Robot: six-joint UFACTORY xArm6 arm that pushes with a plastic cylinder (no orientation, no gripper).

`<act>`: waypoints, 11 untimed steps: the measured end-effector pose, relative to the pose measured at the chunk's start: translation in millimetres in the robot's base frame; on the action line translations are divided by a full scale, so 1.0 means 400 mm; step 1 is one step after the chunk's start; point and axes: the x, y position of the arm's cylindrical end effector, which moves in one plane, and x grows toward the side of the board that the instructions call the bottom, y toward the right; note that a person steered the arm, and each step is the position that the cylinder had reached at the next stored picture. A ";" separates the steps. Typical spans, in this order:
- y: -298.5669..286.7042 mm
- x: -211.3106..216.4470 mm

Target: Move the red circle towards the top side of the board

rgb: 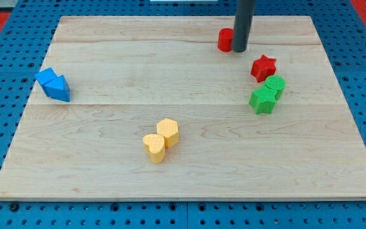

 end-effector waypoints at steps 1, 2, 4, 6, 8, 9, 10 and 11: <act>0.008 0.020; -0.018 0.086; -0.133 0.045; -0.009 -0.048; -0.076 0.197; -0.058 0.256; 0.095 0.248; 0.107 0.133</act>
